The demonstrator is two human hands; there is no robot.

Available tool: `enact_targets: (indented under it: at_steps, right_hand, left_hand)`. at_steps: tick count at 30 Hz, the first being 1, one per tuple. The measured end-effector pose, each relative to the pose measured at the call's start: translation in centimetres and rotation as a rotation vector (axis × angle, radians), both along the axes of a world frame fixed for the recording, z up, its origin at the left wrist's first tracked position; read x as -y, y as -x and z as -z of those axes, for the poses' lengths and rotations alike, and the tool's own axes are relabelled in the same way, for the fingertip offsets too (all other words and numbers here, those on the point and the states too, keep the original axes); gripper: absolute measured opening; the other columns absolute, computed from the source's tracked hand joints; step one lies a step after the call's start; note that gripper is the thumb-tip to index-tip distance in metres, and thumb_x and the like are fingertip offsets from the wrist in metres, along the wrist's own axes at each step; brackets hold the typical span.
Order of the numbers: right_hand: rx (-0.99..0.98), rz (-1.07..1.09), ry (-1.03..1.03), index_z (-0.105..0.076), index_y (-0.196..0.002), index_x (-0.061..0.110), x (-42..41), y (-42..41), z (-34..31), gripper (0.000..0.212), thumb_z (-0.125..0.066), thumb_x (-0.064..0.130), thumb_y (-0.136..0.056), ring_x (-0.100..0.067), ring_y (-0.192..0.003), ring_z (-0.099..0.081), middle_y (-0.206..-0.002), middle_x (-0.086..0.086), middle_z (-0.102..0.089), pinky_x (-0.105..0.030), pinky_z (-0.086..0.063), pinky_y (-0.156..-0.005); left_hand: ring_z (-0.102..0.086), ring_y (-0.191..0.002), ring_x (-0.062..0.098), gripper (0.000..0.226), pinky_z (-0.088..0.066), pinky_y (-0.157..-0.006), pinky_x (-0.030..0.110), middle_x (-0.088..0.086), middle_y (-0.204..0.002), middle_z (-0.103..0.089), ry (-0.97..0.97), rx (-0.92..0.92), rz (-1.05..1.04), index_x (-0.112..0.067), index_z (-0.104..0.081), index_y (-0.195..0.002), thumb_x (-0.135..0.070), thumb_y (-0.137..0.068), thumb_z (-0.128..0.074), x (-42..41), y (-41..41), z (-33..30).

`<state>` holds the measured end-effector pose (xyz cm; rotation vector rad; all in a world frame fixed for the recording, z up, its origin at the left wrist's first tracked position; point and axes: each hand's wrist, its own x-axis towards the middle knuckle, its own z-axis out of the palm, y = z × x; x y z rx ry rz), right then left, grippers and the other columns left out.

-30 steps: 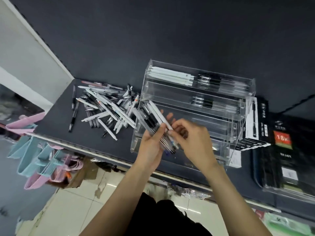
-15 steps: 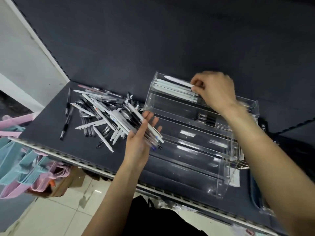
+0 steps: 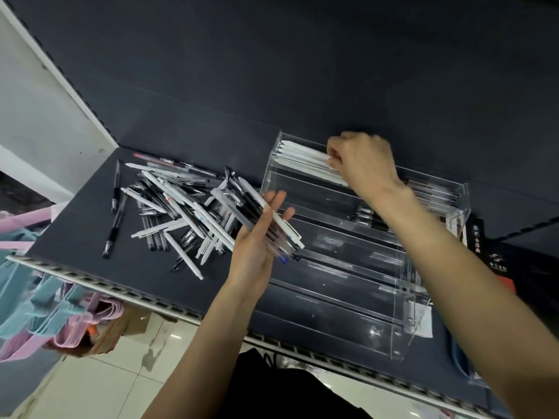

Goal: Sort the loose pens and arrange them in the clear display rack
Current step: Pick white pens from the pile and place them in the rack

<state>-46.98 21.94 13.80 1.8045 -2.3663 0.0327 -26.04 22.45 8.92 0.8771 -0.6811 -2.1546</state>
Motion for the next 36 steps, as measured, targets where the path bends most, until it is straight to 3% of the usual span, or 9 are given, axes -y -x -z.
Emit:
enact_targets:
  at_steps: [9,15,24,29,31,33,34,36]
  right_hand:
    - [-0.024,-0.016,0.059,-0.065,-0.1,0.014,-0.4,-0.2,0.5,0.012,-0.058,0.015,-0.091,-0.027,-0.091,-0.06,-0.095,-0.004,-0.065,-0.03,-0.041,-0.062]
    - [-0.09,0.0,0.08,-0.065,-0.091,0.015,0.0,-0.3,1.0,0.014,-0.061,0.004,-0.083,-0.026,-0.083,-0.06,-0.085,-0.003,-0.063,-0.027,-0.036,-0.053]
    - [-0.038,0.046,0.095,-0.067,-0.099,0.014,0.1,-0.5,0.9,0.017,-0.057,0.005,-0.088,-0.029,-0.087,-0.061,-0.094,-0.005,-0.065,-0.028,-0.035,-0.059]
    - [-0.011,0.1,0.094,-0.067,-0.099,0.009,0.0,-0.8,1.3,0.018,-0.057,0.002,-0.086,-0.032,-0.084,-0.062,-0.097,-0.008,-0.063,-0.031,-0.044,-0.062]
    - [0.062,0.085,0.246,-0.068,-0.096,0.008,-1.0,-1.5,0.9,0.014,-0.058,0.004,-0.086,-0.032,-0.077,-0.064,-0.092,-0.008,-0.064,-0.034,-0.051,-0.061]
    - [0.266,0.031,0.457,-0.07,-0.091,0.011,-3.0,-3.3,0.1,0.011,-0.06,0.013,-0.088,-0.025,-0.07,-0.064,-0.088,-0.004,-0.066,-0.035,-0.053,-0.061]
    - [0.379,0.0,0.481,-0.07,-0.091,0.014,-4.1,-4.6,-0.4,0.011,-0.061,0.019,-0.089,-0.021,-0.072,-0.063,-0.088,-0.002,-0.067,-0.034,-0.053,-0.063]
    - [0.481,-0.023,0.328,-0.07,-0.095,0.02,-5.9,-7.2,-0.7,0.015,-0.064,0.031,-0.088,-0.018,-0.084,-0.061,-0.092,0.002,-0.069,-0.033,-0.051,-0.071]
  left_hand:
    - [-0.067,-0.097,0.018,0.03,-0.052,-0.091,0.032,0.004,-0.118,-0.068,0.002,-0.009,-0.008,-0.012,-0.057,-0.125,-0.016,-0.098,-0.045,0.1,0.5,-0.3]
    - [-0.067,-0.101,0.019,0.03,-0.054,-0.09,0.03,0.002,-0.11,-0.07,-0.019,-0.021,0.01,-0.01,-0.057,-0.125,-0.014,-0.098,-0.045,-0.3,0.3,-0.3]
    - [-0.066,-0.105,0.018,0.031,-0.056,-0.083,0.027,0.004,-0.114,-0.069,-0.049,0.003,0.022,-0.011,-0.058,-0.126,-0.013,-0.097,-0.047,-0.3,0.0,-0.4]
    - [-0.066,-0.106,0.018,0.029,-0.056,-0.086,0.029,0.004,-0.113,-0.07,-0.085,-0.004,0.031,-0.012,-0.06,-0.122,-0.012,-0.097,-0.048,-0.6,0.1,-0.5]
    - [-0.066,-0.106,0.018,0.03,-0.055,-0.088,0.029,0.004,-0.115,-0.069,-0.103,-0.012,0.026,-0.011,-0.06,-0.124,-0.012,-0.096,-0.048,-0.6,0.3,-0.7]
    - [-0.065,-0.109,0.019,0.033,-0.055,-0.089,0.03,0.005,-0.121,-0.067,-0.132,-0.046,0.018,-0.01,-0.057,-0.128,-0.012,-0.096,-0.047,-0.5,0.5,-1.0]
    - [-0.064,-0.111,0.02,0.034,-0.056,-0.087,0.03,0.006,-0.125,-0.065,-0.142,-0.068,0.016,-0.01,-0.056,-0.129,-0.013,-0.096,-0.047,-0.5,0.6,-1.1]
    - [-0.064,-0.111,0.019,0.034,-0.057,-0.082,0.029,0.006,-0.128,-0.062,-0.136,-0.084,0.025,-0.011,-0.057,-0.13,-0.014,-0.097,-0.046,-0.6,0.8,-1.3]
